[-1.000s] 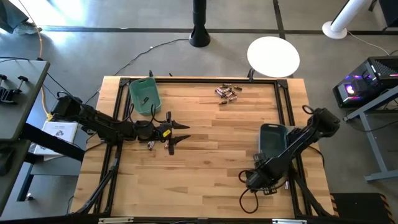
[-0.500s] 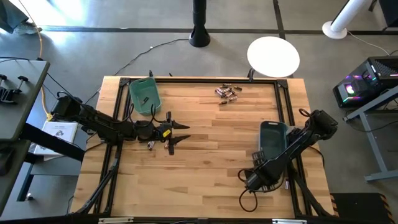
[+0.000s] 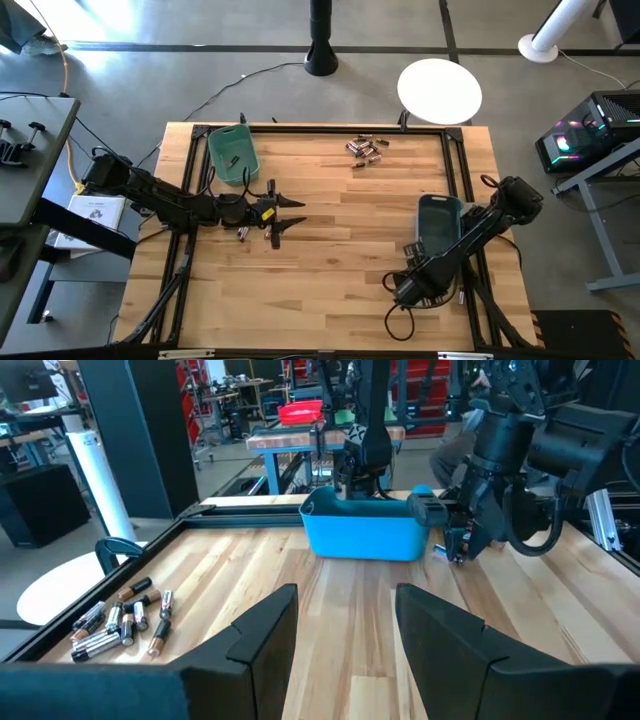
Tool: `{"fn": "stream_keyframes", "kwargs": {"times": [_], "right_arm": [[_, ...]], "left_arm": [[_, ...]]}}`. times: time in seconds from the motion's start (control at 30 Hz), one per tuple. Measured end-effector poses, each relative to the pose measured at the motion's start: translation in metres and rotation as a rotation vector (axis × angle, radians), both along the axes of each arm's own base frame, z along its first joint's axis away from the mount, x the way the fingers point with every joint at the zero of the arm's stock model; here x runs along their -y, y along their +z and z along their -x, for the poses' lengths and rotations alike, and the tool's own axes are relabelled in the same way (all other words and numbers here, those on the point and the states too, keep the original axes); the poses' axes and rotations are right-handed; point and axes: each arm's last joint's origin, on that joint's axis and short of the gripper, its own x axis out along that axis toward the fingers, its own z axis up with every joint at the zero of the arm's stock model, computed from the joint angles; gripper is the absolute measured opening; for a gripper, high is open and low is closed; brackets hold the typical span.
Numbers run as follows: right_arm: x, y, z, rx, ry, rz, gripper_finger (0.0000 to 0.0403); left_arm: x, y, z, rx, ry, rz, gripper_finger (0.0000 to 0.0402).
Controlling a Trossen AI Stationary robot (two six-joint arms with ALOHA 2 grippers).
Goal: Sort batteries
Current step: Put the silver battery into the blue bin
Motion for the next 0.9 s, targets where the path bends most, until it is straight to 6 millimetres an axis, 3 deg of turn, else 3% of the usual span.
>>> {"fn": "stream_keyframes", "kwargs": {"times": [0.37,0.57,0.67,0.8,0.9], "right_arm": [[-0.002,-0.019,-0.001,-0.086,0.055,0.055,0.013],[-0.003,-0.02,-0.001,-0.089,0.052,0.041,0.0056],[-0.004,-0.018,-0.003,-0.089,0.054,0.038,0.0019],[-0.009,-0.012,-0.009,-0.064,0.078,0.036,0.002],[-0.017,0.002,-0.024,0.056,0.065,0.055,0.0022]], "left_arm": [[0.0,0.0,0.0,0.0,-0.001,0.007,0.0165],[0.0,0.0,0.0,0.001,-0.001,0.011,0.0165],[0.0,0.0,0.0,0.002,0.0,0.016,0.0165],[0.0,0.0,0.0,0.002,0.0,0.016,0.0165],[0.0,0.0,0.0,0.002,0.0,0.016,0.0165]]}}
